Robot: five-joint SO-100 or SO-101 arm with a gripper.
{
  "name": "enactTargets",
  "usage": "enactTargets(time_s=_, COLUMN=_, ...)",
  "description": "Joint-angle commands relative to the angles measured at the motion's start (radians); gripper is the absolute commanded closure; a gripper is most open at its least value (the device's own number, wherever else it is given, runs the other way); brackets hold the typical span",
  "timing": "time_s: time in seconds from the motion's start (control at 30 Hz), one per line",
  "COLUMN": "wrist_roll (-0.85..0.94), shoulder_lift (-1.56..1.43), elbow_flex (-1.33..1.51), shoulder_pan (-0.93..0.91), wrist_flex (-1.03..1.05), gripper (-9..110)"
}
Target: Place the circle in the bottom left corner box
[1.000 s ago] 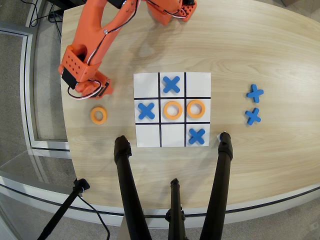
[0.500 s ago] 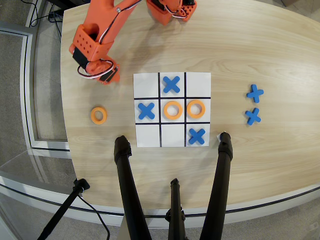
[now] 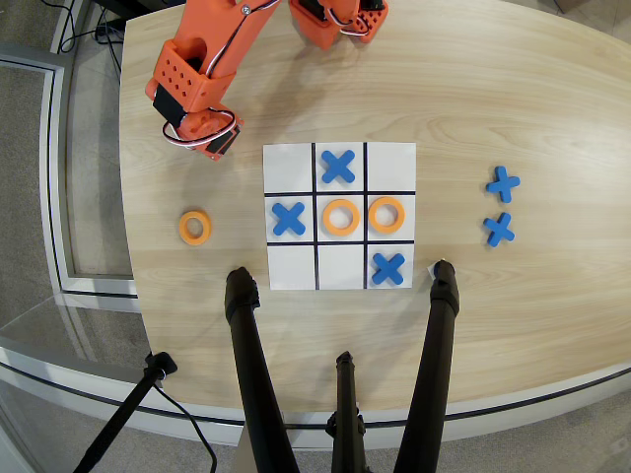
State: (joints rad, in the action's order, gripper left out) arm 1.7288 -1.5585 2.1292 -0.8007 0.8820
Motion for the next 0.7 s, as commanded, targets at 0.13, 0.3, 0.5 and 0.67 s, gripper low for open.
enactTargets(time_s=0.13, wrist_roll=-0.009, shoulder_lift=-0.054, elbow_flex=0.038, shoulder_pan=0.023, wrist_flex=0.078, gripper=102)
enactTargets(time_s=0.3, wrist_roll=-0.046, shoulder_lift=-0.216, elbow_flex=0.052, shoulder_pan=0.112, wrist_flex=0.242, gripper=102)
enactTargets(time_s=0.5, wrist_roll=-0.186, shoulder_lift=-0.393, elbow_flex=-0.017, shoulder_pan=0.383, wrist_flex=0.428, gripper=102)
enactTargets(time_s=0.67, wrist_roll=-0.304, shoulder_lift=-0.437, elbow_flex=-0.198, shoulder_pan=0.604, wrist_flex=0.584, gripper=102)
